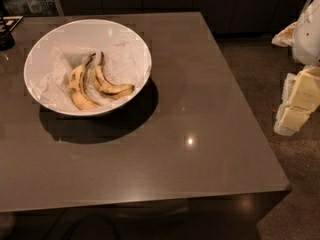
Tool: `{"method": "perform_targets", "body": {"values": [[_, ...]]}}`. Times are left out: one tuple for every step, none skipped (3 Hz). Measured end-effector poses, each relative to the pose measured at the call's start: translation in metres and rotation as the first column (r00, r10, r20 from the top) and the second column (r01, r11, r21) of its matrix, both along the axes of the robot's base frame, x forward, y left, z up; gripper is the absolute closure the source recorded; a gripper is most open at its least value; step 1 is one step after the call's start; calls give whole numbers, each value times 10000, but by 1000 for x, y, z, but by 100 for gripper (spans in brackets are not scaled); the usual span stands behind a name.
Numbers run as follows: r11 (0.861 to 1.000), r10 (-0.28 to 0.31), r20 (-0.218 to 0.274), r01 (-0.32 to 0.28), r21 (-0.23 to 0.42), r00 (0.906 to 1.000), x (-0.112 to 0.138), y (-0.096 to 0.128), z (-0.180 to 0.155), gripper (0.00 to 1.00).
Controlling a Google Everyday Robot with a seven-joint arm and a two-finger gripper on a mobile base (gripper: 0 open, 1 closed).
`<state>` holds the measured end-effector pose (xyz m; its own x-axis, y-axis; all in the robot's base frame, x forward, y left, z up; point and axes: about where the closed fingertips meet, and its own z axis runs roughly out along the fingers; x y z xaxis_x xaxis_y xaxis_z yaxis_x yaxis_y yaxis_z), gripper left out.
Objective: Pick banana from white bowl
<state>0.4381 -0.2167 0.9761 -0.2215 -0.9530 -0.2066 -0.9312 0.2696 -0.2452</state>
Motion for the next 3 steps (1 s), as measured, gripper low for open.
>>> {"method": "perform_targets", "body": {"values": [[10000, 0, 0, 0, 0, 10000, 0, 0, 0, 0], [10000, -71, -27, 71, 20, 10000, 1, 10, 6, 0], [9988, 29, -351, -46, -488, 9994, 6, 42, 19, 0]]}}
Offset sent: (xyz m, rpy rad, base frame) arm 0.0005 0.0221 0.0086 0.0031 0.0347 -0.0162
